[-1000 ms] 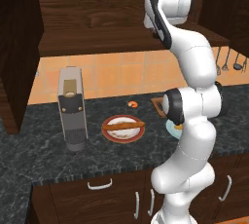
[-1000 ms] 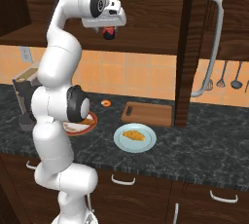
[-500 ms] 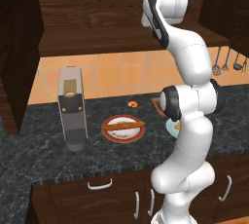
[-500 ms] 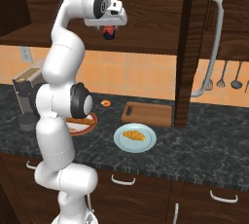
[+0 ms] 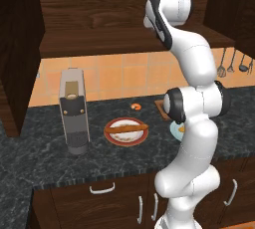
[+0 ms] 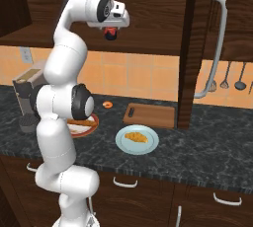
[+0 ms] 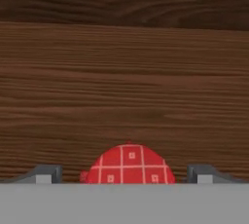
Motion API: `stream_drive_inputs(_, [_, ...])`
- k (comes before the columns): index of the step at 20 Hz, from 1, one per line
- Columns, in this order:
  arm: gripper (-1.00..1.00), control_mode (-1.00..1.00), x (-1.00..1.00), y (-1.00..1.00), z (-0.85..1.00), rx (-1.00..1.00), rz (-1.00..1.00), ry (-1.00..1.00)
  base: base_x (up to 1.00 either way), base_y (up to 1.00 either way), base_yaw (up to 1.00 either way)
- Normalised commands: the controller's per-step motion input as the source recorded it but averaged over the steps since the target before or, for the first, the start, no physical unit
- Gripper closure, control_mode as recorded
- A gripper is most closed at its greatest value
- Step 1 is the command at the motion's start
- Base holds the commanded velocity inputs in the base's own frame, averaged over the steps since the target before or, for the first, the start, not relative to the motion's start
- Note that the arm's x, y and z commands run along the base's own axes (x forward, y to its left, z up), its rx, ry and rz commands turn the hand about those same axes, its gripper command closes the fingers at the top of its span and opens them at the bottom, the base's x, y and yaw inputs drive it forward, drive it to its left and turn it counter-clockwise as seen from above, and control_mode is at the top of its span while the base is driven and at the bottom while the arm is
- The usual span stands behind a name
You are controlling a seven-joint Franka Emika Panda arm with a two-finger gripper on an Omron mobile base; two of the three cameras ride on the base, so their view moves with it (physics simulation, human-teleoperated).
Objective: From the different types of pastries on the counter, select a croissant and place it on the cutting board. Then retrieve a jar of jam from the cabinet and place it alongside the croissant on the cutting board.
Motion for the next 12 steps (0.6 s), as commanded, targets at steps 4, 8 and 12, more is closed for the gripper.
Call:
stream_drive_inputs(4, [-1.0, -1.0, 0.38, -0.23, -0.01, 0.04, 0.0, 0.05, 0.0, 0.0, 0.0])
stream_drive_inputs(8, [1.0, -1.0, 0.17, -0.16, -0.14, 0.02, 0.0, 0.11, 0.0, 0.0, 0.0])
stream_drive_inputs(12, [1.0, -1.0, 0.09, -0.13, -0.13, 0.03, 0.0, 0.09, 0.0, 0.0, 0.0])
